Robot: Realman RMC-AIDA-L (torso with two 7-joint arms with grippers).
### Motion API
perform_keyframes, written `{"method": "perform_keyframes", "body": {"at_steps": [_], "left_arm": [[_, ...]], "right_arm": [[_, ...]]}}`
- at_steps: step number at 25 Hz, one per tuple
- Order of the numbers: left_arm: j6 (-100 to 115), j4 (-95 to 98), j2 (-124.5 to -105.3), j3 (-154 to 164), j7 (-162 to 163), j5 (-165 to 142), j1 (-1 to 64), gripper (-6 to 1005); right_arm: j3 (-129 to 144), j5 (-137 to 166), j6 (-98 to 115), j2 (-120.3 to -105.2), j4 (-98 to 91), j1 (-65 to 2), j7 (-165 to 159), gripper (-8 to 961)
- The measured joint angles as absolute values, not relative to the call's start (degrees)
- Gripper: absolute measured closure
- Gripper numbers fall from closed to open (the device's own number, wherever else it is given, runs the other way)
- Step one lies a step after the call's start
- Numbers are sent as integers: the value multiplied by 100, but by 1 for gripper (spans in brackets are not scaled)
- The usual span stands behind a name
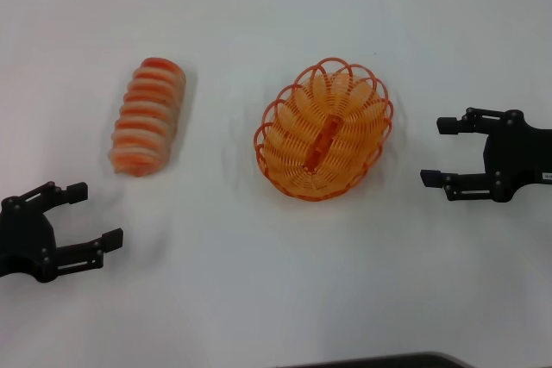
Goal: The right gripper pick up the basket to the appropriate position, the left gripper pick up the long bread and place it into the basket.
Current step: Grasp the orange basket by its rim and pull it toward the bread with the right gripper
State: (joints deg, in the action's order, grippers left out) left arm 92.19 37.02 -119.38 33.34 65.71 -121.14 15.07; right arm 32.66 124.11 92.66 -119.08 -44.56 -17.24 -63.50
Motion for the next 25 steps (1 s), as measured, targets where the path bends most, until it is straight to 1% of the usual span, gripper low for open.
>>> {"method": "perform_keyframes", "body": {"at_steps": [15, 17, 21, 23, 25], "left_arm": [[9323, 3706, -11941, 3304, 6558, -12090, 1615, 62], [9328, 3698, -11943, 3297, 6563, -12083, 1623, 61], [9332, 3690, -11954, 3296, 6564, -12070, 1628, 61], [9329, 3690, -11959, 3296, 6559, -12067, 1625, 61], [9326, 3690, -11961, 3290, 6551, -12066, 1613, 61]], "right_arm": [[2839, 12286, 9350, -11897, -4456, -1804, -6626, 95], [2586, 12098, 9447, -11854, -4456, -1860, -7148, 95], [2396, 11698, 9568, -11653, -4594, -2111, -8761, 95], [2425, 11707, 9561, -11579, -4806, -2288, -9505, 96], [2523, 11993, 9479, -11542, -5066, -2535, -10302, 97]]}}
